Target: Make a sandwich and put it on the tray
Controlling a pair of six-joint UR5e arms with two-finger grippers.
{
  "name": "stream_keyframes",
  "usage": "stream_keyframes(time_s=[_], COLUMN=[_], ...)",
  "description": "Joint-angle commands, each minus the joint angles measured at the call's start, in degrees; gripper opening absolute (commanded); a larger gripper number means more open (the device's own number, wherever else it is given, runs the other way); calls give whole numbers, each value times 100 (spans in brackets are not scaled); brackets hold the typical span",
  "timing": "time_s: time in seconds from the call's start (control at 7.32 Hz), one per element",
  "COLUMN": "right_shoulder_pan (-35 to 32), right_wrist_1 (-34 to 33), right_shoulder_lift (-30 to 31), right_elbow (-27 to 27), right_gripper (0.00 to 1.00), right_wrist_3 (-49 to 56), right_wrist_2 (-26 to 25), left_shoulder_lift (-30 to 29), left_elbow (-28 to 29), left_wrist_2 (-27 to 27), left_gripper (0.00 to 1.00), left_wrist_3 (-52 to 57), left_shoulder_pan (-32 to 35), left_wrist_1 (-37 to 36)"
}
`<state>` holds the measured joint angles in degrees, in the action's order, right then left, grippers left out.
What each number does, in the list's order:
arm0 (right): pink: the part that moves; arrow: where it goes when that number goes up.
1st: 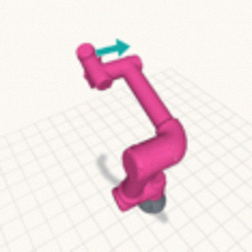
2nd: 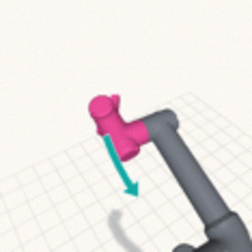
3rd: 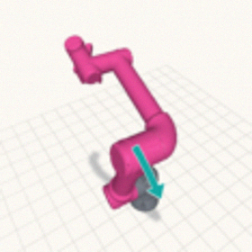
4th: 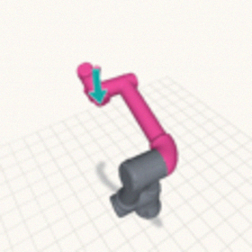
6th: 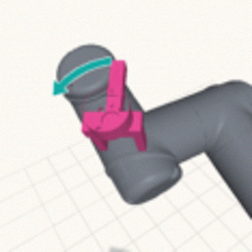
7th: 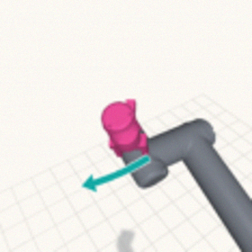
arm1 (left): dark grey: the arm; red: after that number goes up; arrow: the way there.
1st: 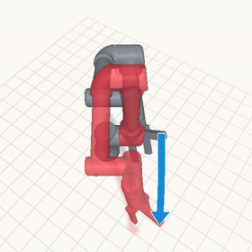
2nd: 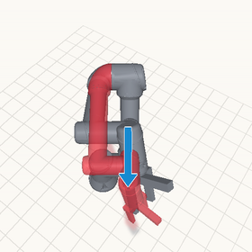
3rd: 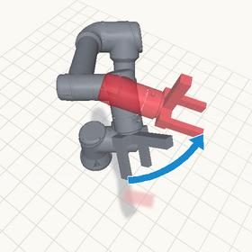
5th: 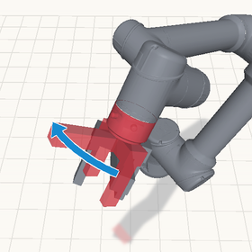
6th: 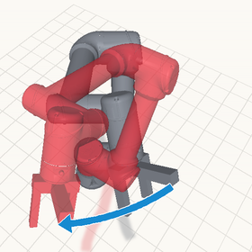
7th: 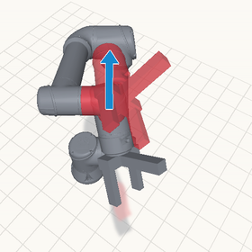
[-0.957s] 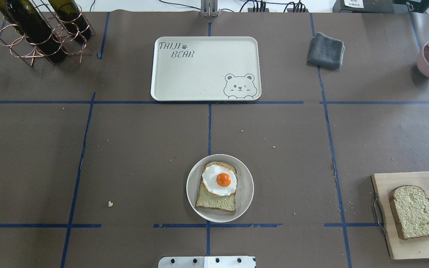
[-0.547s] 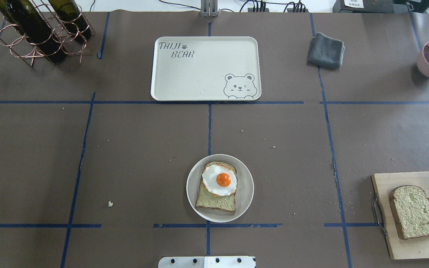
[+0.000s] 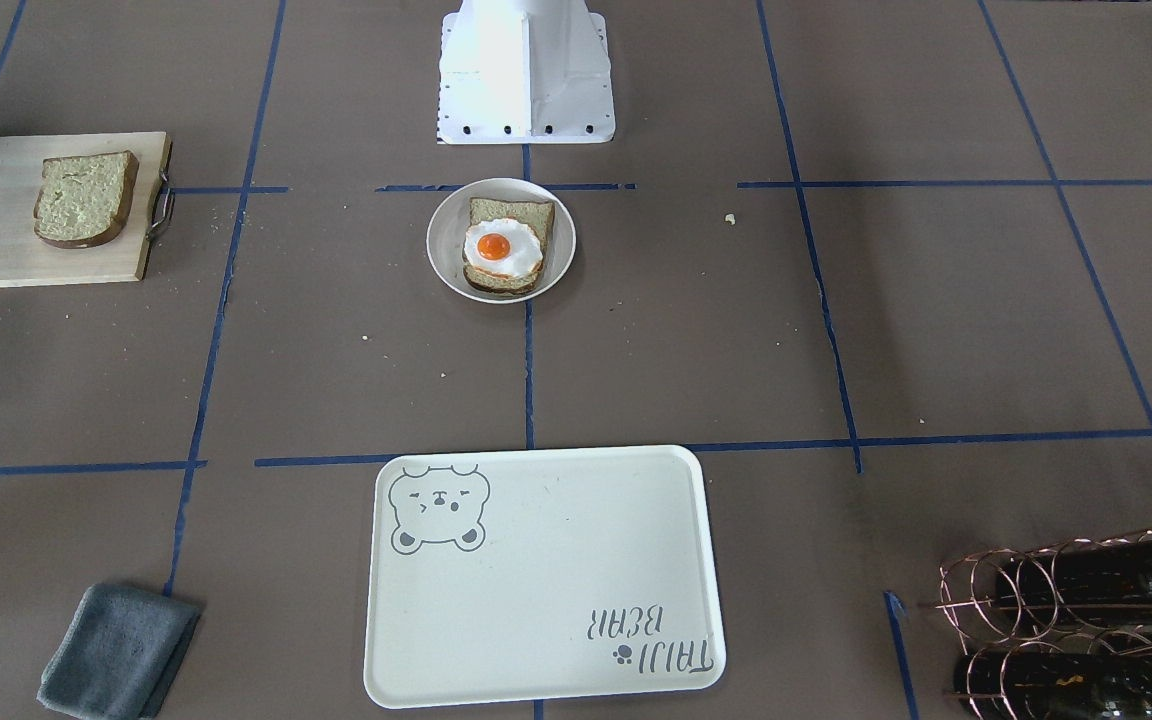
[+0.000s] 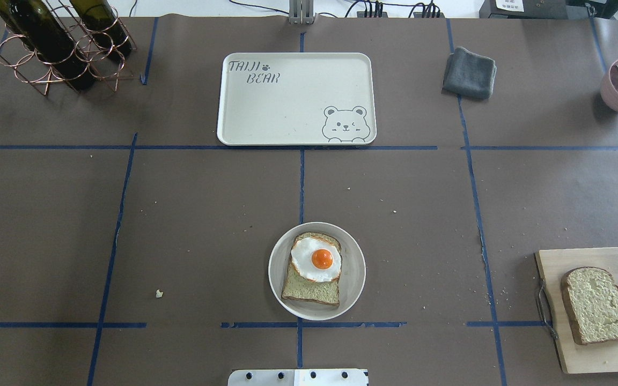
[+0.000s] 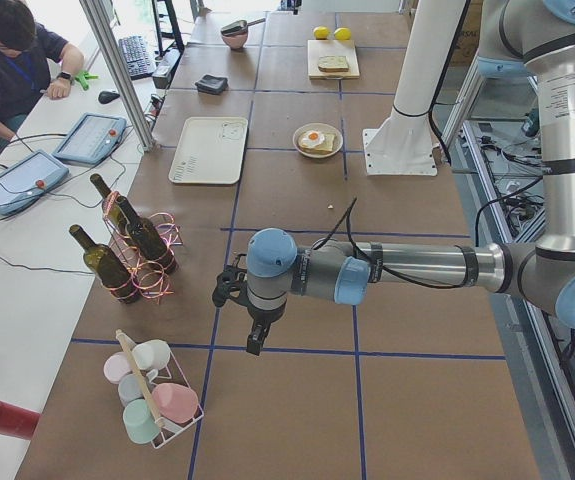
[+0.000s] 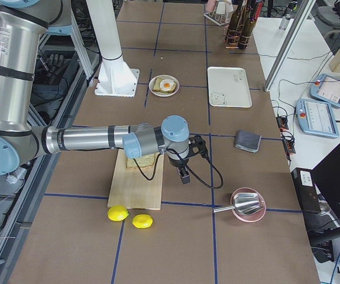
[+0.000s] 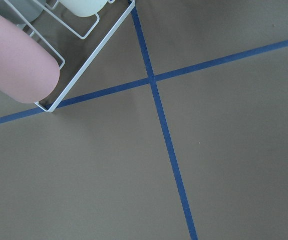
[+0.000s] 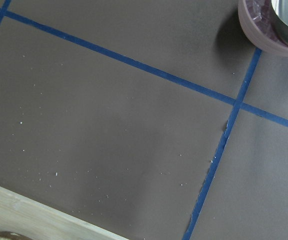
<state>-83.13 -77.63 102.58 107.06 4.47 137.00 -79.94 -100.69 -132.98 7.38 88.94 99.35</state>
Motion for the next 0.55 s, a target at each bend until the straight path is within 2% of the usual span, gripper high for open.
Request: stream_keyframes(time_s=[0.0, 0.14, 0.41], right_shoulder_pan=[225, 679, 1916], right_wrist_1=[474, 1408, 3718], right_shoulder_lift=[60, 373, 1225], right_elbow=[139, 140, 79], right_gripper=[100, 100, 95], right_wrist_3=[-1482, -2519, -4709], right_wrist_2=[467, 363, -512], left_shoulder_lift=[5, 5, -4], left_elbow=[-12, -30, -38], left_wrist_2=[-9, -9, -9], left_gripper=[100, 100, 100], left_wrist_3=[9, 9, 9], left_shoulder_pan=[0, 0, 0], left_wrist_1=[5, 5, 5])
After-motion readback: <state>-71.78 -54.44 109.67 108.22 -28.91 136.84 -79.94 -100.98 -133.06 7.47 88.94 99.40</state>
